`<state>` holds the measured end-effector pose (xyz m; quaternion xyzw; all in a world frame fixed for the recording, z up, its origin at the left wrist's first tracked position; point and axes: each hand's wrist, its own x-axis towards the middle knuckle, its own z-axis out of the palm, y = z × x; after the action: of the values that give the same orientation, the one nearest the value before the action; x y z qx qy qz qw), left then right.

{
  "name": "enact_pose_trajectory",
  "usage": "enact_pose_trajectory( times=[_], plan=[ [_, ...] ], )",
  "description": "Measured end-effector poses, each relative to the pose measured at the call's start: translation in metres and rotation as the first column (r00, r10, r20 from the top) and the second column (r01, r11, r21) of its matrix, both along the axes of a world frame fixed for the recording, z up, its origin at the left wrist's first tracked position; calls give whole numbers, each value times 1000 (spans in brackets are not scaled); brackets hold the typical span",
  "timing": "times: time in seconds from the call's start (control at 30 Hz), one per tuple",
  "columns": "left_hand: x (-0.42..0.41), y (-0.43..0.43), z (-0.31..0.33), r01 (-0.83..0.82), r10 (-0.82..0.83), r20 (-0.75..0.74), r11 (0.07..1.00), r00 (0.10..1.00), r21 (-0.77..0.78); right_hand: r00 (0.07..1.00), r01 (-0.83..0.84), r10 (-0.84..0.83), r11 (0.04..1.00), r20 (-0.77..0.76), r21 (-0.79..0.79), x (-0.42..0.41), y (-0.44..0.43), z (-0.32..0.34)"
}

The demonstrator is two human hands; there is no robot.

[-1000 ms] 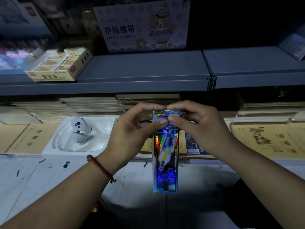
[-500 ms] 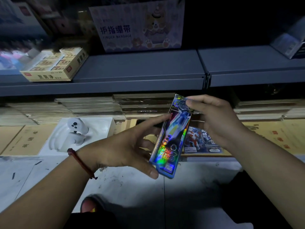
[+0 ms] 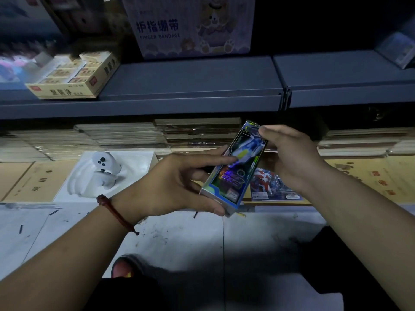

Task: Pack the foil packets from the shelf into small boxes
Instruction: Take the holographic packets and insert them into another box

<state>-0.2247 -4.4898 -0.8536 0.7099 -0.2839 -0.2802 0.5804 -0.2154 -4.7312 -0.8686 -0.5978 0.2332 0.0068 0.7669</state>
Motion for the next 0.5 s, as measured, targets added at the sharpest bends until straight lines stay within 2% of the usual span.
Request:
enact_pose_trajectory(
  times=[0.17, 0.3, 0.5],
  plan=[
    [8, 4, 0, -53, 52, -8, 997, 999, -57, 999, 32, -32, 999, -7, 29, 2, -4, -1],
    [8, -2, 0, -32, 27, -58, 995, 998, -94, 998, 65, -64, 997, -22, 48, 1, -2, -3],
    [7, -3, 1, -41, 35, -89, 997, 995, -66, 995, 64, -58, 996, -83, 67, -1, 1, -6]
  ],
)
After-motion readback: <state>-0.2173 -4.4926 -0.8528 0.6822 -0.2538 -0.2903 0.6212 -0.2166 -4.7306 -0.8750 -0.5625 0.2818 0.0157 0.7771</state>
